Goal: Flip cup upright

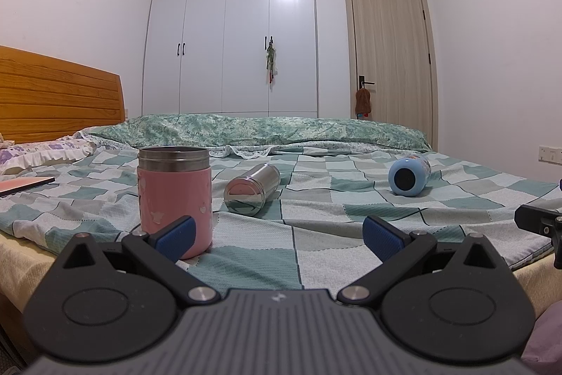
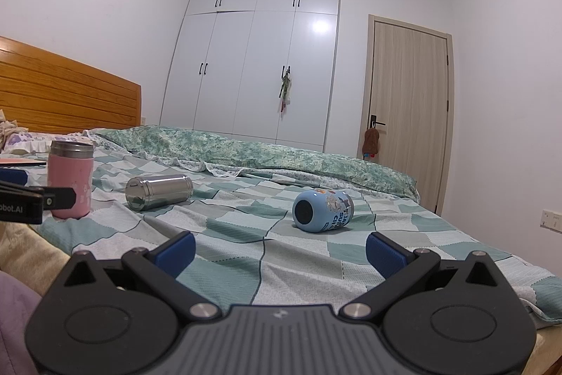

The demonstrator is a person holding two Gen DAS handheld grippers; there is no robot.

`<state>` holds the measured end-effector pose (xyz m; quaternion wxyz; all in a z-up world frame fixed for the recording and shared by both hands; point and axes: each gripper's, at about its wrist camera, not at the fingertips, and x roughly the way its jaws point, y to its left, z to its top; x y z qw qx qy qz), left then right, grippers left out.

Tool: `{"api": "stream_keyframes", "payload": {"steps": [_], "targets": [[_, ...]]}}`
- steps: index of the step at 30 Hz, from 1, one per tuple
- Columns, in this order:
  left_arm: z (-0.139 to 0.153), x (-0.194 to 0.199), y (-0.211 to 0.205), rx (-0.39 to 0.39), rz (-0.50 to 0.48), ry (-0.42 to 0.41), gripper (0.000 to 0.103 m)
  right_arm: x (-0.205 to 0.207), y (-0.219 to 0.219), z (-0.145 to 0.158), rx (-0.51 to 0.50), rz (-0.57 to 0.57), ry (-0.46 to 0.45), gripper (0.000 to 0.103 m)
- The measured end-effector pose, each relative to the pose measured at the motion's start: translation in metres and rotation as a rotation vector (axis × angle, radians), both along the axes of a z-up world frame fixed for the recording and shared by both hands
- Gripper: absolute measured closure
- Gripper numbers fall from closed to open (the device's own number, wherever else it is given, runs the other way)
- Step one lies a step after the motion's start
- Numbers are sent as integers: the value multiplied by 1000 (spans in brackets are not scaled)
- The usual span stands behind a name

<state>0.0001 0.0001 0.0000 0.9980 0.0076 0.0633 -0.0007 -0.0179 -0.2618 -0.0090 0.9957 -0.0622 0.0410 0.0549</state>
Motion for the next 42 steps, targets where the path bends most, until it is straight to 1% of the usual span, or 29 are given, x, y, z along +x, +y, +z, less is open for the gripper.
{"api": "stream_keyframes", "payload": {"steps": [21,23,26,28,30,32,35,38,42], "targets": [[0,0,0,3,2,2,0,-1,2,2,-4,-1,7,0],[2,1,-2,15,4,16,0,1,0,5,-1,10,30,0],[12,9,-8,39,-4,59,0,13,-9,9,38,58,67,0],[20,20,-13,42,-25,81,0,23,-12,16,43,69,67,0],[29,32,-18,50,-48,86,0,37,-17,24,38,75,68,0],[41,44,-28,75,-64,86,0,55,-21,32,32,86,74,0],[55,77,-42,117,-71,114,0,86,-27,42,12,106,91,0],[62,113,-48,143,-48,158,0,122,-32,50,-13,127,120,0],[66,174,-51,176,16,246,0,168,-34,56,-36,154,148,0]]}}
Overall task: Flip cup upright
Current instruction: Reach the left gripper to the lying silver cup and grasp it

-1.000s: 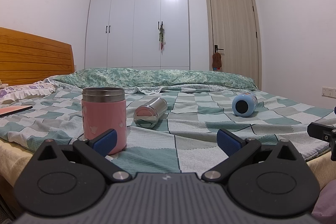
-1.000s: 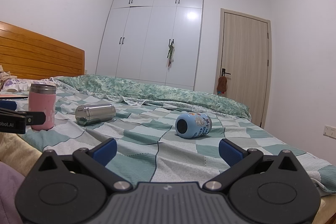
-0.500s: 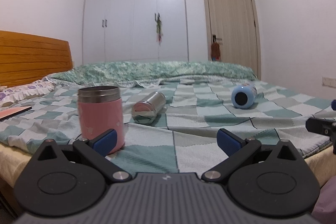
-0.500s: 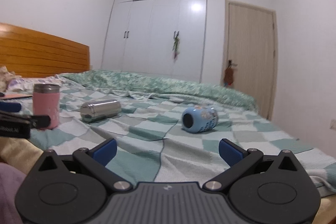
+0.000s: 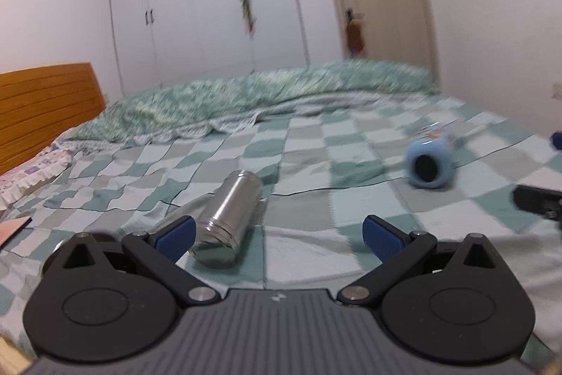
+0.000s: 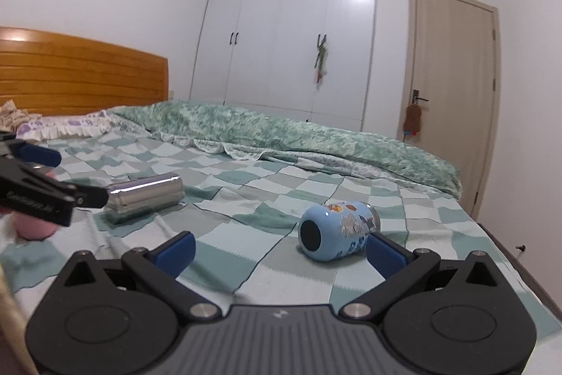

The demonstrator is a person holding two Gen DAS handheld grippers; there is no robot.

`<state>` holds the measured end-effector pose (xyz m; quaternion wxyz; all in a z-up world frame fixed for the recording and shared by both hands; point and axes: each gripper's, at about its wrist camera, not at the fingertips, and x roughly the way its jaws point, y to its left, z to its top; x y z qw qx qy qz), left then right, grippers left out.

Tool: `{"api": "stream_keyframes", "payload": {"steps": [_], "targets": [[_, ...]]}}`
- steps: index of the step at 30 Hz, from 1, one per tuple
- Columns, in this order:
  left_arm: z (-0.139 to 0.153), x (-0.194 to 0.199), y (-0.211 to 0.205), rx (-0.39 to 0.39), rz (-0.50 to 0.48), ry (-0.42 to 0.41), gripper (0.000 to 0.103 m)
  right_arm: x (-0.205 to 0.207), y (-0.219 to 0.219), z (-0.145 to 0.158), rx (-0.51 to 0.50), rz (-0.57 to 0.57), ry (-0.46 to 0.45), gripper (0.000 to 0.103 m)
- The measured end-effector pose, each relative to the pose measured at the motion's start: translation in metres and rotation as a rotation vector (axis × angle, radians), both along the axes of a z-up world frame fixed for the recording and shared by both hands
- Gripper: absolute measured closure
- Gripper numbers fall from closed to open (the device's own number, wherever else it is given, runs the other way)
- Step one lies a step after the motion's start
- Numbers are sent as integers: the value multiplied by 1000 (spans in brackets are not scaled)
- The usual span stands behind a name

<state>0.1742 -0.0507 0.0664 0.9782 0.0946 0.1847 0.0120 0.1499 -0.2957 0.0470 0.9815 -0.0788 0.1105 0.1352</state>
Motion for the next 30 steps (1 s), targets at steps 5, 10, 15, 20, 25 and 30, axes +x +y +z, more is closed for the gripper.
{"api": "stream_keyframes", "payload": {"steps": [5,10,15,20,25,30], "targets": [[0,75,3,68,101,104,0,63,0,2,21,27,53,0],[-6,139,15,115,218,204,0,113,10,-3,7,52,93,0],[-22,189,22,167,288,312,0,156,22,-6,14,89,141,0],[-44,216,37,162,353,379,0,189,42,-10,-26,125,174,0],[-54,223,45,86,337,434,36,210,56,-14,-64,116,195,0],[-43,209,41,38,310,410,38,204,60,-13,-71,119,194,0]]}}
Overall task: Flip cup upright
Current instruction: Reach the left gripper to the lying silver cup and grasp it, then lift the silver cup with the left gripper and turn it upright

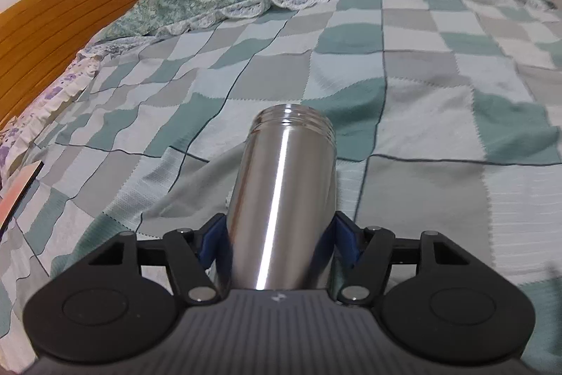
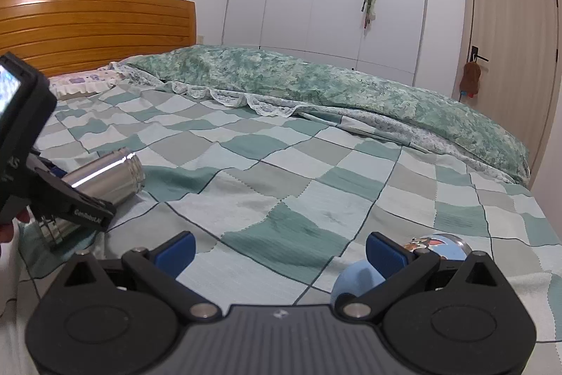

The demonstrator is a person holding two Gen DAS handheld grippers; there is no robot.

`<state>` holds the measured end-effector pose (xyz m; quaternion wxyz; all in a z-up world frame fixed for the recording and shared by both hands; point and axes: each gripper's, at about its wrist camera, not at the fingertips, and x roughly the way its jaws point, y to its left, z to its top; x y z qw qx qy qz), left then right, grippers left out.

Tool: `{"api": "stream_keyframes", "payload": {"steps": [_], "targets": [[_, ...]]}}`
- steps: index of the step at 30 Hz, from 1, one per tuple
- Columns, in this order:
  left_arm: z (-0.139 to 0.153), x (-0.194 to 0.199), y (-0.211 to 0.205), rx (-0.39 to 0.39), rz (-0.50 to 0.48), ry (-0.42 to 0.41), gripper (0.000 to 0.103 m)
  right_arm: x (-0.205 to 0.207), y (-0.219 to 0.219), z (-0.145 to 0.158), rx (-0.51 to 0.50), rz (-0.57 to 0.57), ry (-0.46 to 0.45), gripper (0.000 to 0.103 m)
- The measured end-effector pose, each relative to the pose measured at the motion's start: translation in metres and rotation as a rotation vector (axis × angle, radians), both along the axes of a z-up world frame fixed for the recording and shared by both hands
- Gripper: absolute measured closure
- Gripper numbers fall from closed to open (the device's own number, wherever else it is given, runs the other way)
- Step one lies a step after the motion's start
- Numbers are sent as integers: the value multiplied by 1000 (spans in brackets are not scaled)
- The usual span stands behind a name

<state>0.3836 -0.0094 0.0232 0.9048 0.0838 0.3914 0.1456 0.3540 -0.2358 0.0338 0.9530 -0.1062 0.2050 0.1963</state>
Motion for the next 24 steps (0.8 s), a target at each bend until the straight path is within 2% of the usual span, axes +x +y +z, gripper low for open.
{"api": "stream_keyframes", "payload": {"steps": [7,15,24], "targets": [[27,-30,-15,-28,-50,-36,40,-33,-10,15,34,-24,-2,0],[58,-78,-44,-44,-125,-77,40,-91,-24,29,55,-45,-8,0],[96,-152,-58,-114,-220,-124,41,-163,-40,40,84,-54,-19,0]]}}
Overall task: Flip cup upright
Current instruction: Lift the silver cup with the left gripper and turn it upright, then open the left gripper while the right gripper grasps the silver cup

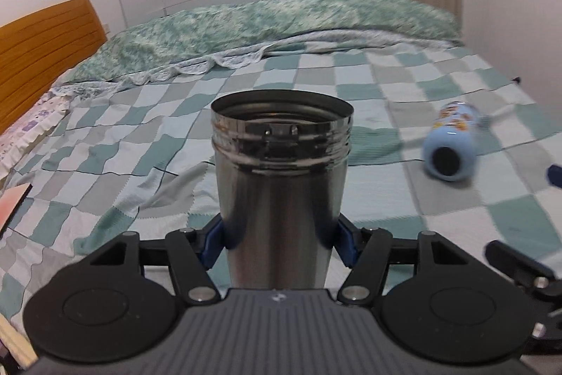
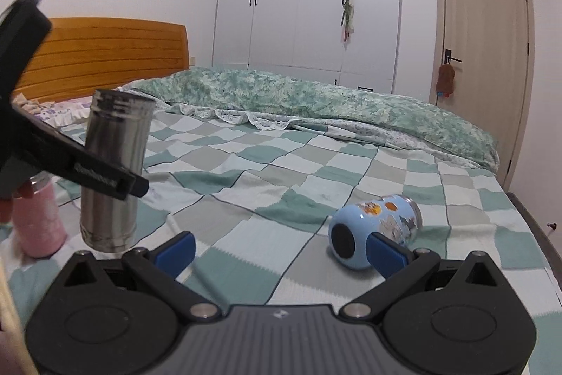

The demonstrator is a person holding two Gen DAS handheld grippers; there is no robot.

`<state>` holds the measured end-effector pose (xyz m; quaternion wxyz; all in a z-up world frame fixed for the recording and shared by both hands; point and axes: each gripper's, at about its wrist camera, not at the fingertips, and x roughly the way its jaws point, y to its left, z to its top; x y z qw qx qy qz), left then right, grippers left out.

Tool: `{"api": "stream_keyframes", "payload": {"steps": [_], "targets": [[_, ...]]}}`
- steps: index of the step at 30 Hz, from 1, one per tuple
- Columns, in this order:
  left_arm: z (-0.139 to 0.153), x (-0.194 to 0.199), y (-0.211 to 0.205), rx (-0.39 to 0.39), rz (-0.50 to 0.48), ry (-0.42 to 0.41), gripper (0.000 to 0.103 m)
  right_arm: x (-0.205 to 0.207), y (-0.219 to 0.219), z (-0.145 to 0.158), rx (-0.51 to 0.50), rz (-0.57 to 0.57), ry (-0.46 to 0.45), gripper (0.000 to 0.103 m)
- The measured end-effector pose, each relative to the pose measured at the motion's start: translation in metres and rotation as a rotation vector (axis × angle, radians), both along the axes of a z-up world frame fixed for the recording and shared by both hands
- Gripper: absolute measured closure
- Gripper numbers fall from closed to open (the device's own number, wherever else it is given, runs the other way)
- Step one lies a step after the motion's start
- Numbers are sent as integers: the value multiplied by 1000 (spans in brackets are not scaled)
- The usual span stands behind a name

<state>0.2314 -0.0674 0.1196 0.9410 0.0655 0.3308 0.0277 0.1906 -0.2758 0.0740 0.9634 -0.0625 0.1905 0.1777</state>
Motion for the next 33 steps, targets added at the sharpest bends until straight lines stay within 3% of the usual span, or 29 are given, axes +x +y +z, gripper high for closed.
{"api": "stream_keyframes", "payload": {"steps": [7,9,12,15,27,29,31,33], "targets": [[17,-69,-3,-65,-120,67,40,-53,-11,0,17,0,27,0],[12,-83,-7,-70,-154,115,40,-64,-13,-4,14,-4,44,0],[-3,-92,-10,-148,-188,236,40,-82,-19,-11,1,-12,76,0],[-23,-86,-17,-181,-187,319,40,-93,-28,-17,7,-20,103,0],[-80,-22,-12,-243,-107,327,40,-98,-58,-38,-1,-81,154,0],[-82,-21,-11,-229,-110,316,32,-94,-57,-40,-6,-85,164,0],[-76,-25,-9,-219,-140,280,2,-91,-56,-41,-8,-83,169,0],[-65,-34,-5,-218,-181,209,0,-88,-52,-41,-4,-78,170,0]]}}
